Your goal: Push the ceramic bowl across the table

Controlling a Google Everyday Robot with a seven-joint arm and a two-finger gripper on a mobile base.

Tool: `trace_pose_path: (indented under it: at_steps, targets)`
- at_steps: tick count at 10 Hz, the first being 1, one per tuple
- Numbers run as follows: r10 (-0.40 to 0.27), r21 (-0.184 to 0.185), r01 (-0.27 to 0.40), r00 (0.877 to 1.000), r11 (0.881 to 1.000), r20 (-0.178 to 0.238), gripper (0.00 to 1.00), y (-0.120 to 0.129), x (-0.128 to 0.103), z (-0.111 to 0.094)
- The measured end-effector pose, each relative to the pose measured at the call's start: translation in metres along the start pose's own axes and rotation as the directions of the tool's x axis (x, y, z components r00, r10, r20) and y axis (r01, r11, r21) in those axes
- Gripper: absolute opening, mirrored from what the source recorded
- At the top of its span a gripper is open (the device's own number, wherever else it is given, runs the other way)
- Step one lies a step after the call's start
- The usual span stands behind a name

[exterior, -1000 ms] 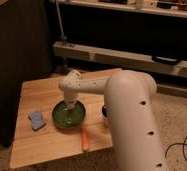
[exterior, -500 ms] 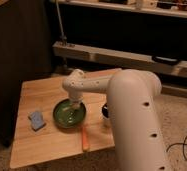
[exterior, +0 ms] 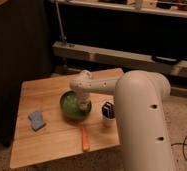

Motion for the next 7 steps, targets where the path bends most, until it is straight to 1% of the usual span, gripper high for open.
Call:
trace_pose_path:
  at_steps: [2, 3, 4, 5, 6, 7]
  targets:
    - [0.003, 0.001, -0.003, 1.0, 1.0, 0.003, 0.0, 0.0, 0.003, -0.001]
    - [0.007, 0.006, -0.007, 1.0, 1.0, 0.008, 0.0, 0.0, 0.01, -0.002]
    - [0.016, 0.01, -0.016, 1.0, 1.0, 0.003, 0.0, 0.0, 0.028, -0.005]
    - [0.024, 0.02, -0.024, 1.0, 1.0, 0.013, 0.0, 0.001, 0.043, -0.01]
    - [0.032, 0.033, -0.033, 0.999, 0.999, 0.031, 0.0, 0.004, 0.058, -0.017]
    - [0.046, 0.043, -0.047, 0.999, 0.998, 0.029, 0.0, 0.007, 0.083, -0.026]
